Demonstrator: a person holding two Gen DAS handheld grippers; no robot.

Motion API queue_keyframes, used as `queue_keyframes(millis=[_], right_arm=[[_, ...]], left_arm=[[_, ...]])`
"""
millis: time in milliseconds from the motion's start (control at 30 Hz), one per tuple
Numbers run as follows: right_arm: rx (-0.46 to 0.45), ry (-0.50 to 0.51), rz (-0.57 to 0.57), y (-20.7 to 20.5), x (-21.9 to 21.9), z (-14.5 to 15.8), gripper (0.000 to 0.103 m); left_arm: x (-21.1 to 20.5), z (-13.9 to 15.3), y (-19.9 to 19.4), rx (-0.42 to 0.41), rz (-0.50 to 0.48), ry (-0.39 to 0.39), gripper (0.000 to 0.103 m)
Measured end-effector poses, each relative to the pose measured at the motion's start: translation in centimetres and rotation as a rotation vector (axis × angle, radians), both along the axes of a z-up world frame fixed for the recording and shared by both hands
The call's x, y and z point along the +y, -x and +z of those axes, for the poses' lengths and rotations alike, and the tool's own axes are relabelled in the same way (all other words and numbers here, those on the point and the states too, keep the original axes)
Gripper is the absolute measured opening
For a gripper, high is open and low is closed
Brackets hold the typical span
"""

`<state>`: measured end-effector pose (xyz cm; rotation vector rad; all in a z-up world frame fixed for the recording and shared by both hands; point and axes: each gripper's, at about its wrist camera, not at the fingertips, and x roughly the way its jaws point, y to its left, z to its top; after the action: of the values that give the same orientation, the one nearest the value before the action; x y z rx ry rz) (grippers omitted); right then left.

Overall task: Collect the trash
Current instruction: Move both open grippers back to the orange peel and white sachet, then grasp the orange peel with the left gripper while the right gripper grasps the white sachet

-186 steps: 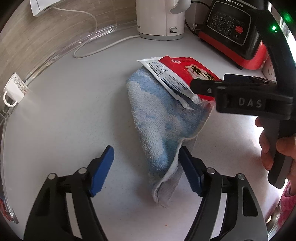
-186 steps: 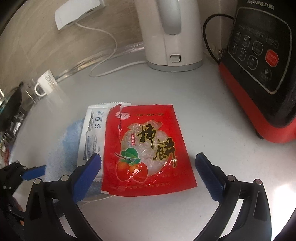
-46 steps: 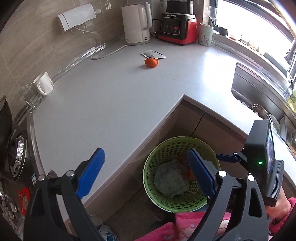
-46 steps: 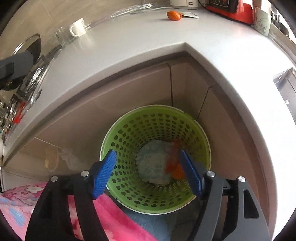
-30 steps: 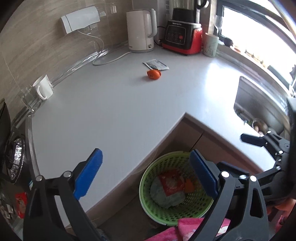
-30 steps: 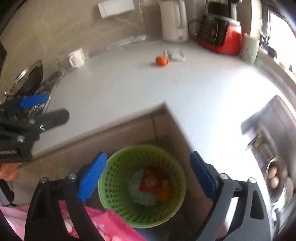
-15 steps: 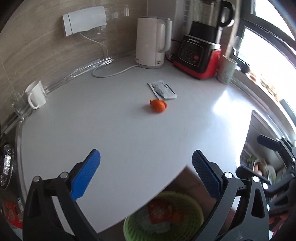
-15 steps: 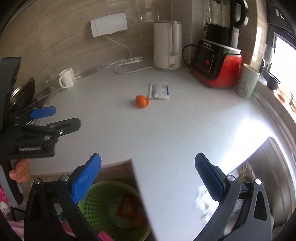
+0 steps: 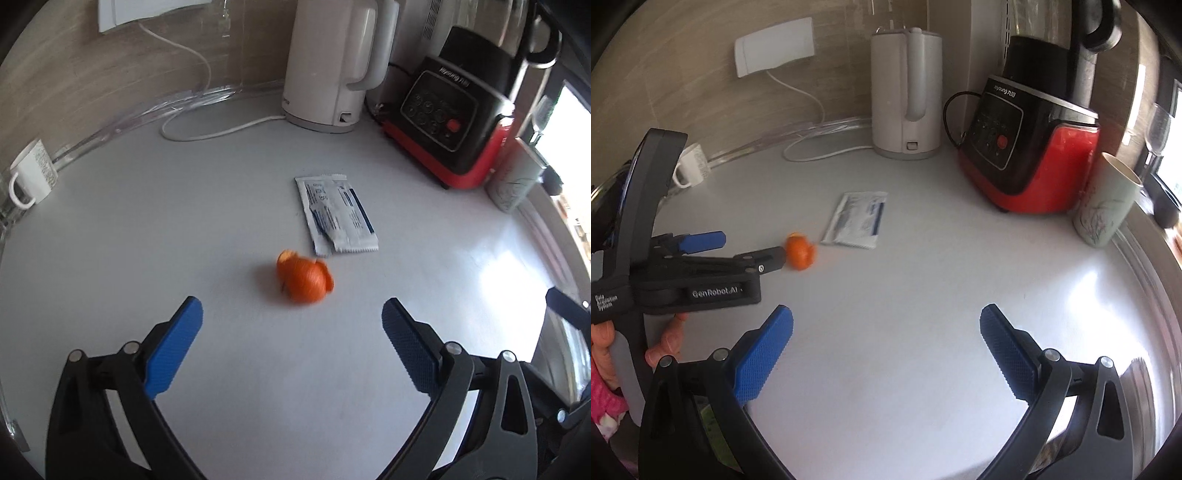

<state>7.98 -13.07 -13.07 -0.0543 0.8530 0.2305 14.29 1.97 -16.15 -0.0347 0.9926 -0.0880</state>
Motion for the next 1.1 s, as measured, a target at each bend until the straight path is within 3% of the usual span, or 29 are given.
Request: queue_keyframes(millis=[100,300,400,567,767,933,1100], right_arm=[[0.005,-0.004,0.005,-2.0,-0.7,-0.8,0.101],[0.02,-0.043,0.007,-5.9,-2.0,-2.5,0.101],[0.022,-0.051,0.011,-6.8,-2.2,-2.9,0.101],[0.025,-0.065,0.021,-7.8,-2.1,-3.5,0.101],[0.018,-0.062,0.039,-8.8,-0.8,-4.3,0.101],[0.05,-0.064,0.058,-11.6,2.3,-5.7,0.101],[0.133,-0.129,0.015,-15.0,4.9,-7.7,0.101]], left_arm=[[-1.2,-1.0,-1.4,0.004,-0.002,-0.043,0.085],[-1.6,-2.7,-3.0,0.05,0.022,-0.058,0.075],[-1.6,-3.5,-3.5,0.073,0.032,-0.064,0.065],[-1.2,-4.9,-4.2,0.105,0.041,-0.049,0.037],[-1.0,-4.3,-3.8,0.09,0.027,-0.048,0.027],[0.3,-2.7,-2.7,0.065,0.052,-0.052,0.026],[2.5,-1.2,-0.8,0.047,0.097,-0.06,0.027]])
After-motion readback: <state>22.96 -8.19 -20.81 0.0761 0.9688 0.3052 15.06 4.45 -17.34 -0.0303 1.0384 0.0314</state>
